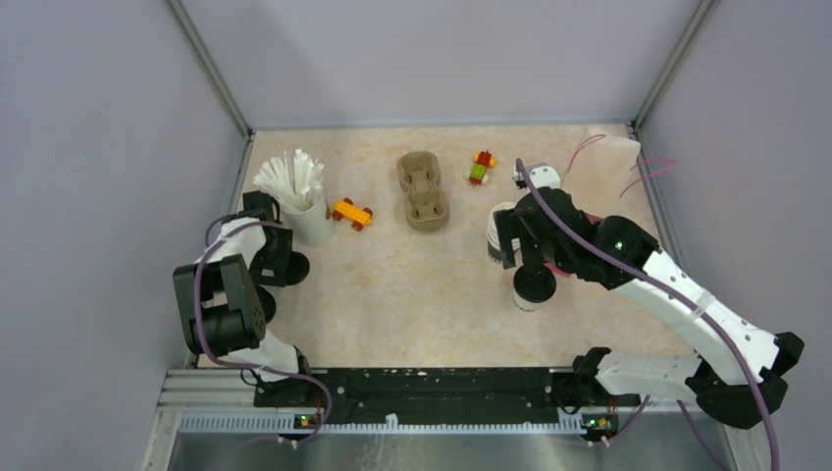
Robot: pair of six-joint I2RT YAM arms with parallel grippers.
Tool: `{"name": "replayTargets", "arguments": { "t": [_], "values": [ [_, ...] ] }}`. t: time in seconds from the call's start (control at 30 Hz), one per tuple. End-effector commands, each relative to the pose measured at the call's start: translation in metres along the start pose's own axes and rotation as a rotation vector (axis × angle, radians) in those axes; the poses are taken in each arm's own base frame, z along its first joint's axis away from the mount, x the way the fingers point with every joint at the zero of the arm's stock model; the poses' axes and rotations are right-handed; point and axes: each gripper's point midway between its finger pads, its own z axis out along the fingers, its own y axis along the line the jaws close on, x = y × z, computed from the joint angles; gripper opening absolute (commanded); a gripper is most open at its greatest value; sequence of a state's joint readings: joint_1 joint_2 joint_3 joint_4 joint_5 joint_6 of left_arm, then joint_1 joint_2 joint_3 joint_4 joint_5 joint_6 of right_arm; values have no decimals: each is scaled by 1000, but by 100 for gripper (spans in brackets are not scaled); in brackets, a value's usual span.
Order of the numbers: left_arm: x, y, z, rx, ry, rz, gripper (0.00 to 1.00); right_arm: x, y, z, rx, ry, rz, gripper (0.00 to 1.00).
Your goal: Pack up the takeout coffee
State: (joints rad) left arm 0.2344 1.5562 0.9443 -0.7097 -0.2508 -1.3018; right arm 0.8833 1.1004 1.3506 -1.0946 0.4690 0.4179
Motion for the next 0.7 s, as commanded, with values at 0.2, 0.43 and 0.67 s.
{"name": "replayTargets", "arguments": {
  "t": [0.2,0.43,0.67],
  "values": [
    [6,16,1,-54,33,18,99,-13,3,-16,-39,-51,42,83],
    [17,20,-2,-52,96,54,98,-12,3,-17,-44,-50,44,83],
    [20,38,-14,-91,111,78,93,-13,2,-19,-44,-56,53,83]
  ]
}}
